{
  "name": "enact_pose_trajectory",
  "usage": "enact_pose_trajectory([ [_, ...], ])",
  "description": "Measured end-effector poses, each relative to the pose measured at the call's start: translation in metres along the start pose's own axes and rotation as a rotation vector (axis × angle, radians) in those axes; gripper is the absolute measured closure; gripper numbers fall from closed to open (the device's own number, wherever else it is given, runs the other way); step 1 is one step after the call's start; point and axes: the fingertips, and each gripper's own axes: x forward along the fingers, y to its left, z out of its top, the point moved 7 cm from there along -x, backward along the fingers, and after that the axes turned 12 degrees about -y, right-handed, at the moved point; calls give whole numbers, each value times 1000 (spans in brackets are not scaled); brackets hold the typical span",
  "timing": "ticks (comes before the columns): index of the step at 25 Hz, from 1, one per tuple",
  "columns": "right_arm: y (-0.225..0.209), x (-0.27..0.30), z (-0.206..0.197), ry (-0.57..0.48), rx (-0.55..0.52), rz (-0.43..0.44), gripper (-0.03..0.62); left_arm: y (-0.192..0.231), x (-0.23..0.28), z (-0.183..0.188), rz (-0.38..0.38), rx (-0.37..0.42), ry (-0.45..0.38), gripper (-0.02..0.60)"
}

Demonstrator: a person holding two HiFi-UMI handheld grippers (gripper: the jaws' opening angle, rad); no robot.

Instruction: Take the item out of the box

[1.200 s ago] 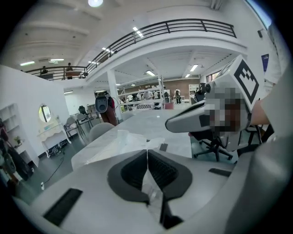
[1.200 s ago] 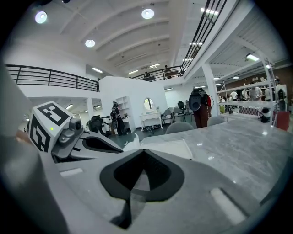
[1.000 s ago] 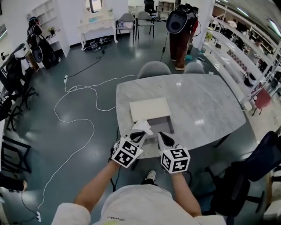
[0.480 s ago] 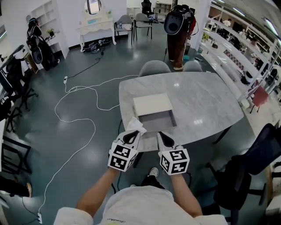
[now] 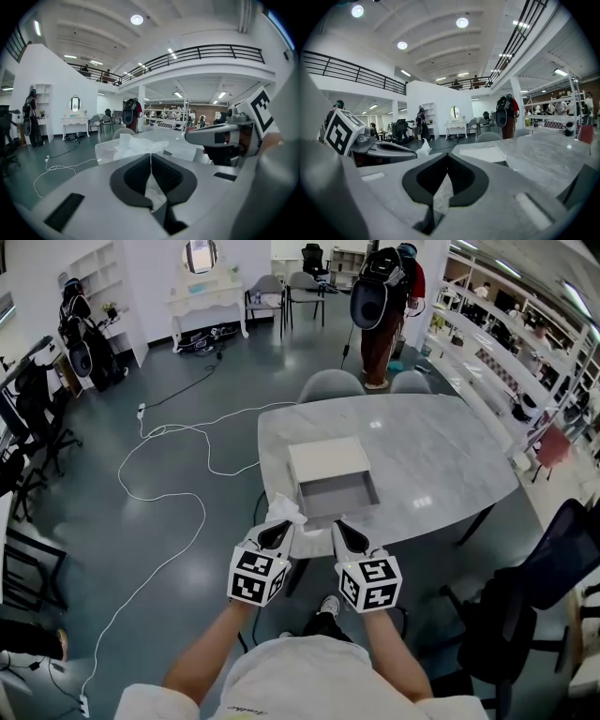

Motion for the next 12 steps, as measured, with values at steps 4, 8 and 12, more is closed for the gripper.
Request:
enact_pose_trajectory([
  [4,2,-2,0,2,-3,2,589,-1,-2,-1,-3,-5,3,566],
  [8,4,-2,1,3,-5,1,589,-1,-2,-1,-7,-5,6,566],
  [12,5,-4,3,4,-5,3,589,-4,-2,2,-13,-1,5,566],
])
